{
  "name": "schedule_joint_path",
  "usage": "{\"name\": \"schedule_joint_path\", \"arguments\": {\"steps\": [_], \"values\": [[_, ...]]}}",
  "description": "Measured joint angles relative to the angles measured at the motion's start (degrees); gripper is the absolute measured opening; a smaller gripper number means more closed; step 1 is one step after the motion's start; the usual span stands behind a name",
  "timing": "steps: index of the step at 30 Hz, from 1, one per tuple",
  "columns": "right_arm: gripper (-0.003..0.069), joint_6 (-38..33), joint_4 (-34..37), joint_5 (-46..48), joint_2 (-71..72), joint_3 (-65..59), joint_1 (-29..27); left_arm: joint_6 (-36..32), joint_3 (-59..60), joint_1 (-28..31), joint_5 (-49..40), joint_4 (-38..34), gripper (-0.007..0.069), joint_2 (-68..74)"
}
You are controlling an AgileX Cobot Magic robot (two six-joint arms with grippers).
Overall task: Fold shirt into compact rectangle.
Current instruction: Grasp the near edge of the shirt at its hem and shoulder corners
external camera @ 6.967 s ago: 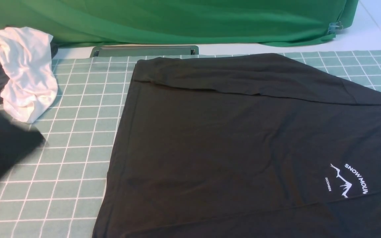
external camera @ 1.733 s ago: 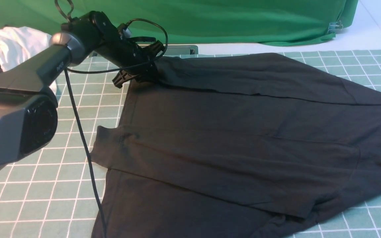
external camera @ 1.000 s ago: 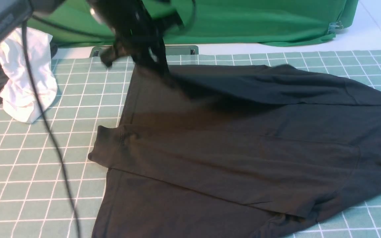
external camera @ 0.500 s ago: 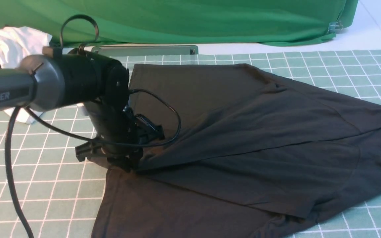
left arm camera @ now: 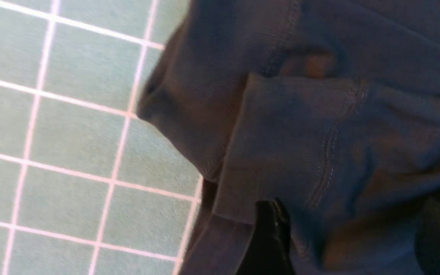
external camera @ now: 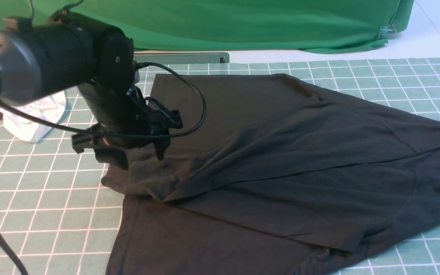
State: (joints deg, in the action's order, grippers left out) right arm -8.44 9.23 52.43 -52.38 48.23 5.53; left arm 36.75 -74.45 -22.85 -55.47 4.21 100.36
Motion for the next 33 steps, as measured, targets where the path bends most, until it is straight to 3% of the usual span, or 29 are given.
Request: {"name": "schedule_joint_path", "arguments": {"steps": [7, 14, 23, 33], "values": [[0.0109, 0.00, 0.00, 0.06, 0.00, 0.00, 0.00, -6.48, 3.82, 0.00, -12.37, -1.00, 0.0385, 1.30], [0.0120, 0.00, 0.00, -0.33, 0.00, 0.00, 0.00, -6.58, 15.91, 0.00, -13.42, -3.36, 0.0301, -5.84], [0.0135, 0.24, 0.00, -1.22, 0.00, 0.00, 0.00, -7.11, 33.53, 0.00, 4.33, -14.33, 0.0291, -9.29], [0.0154, 0.24, 0.06, -1.58, 0.00, 0.00, 0.00, -9.34, 34.50, 0.00, 6.54, -15.03, 0.0268, -10.07]]}}
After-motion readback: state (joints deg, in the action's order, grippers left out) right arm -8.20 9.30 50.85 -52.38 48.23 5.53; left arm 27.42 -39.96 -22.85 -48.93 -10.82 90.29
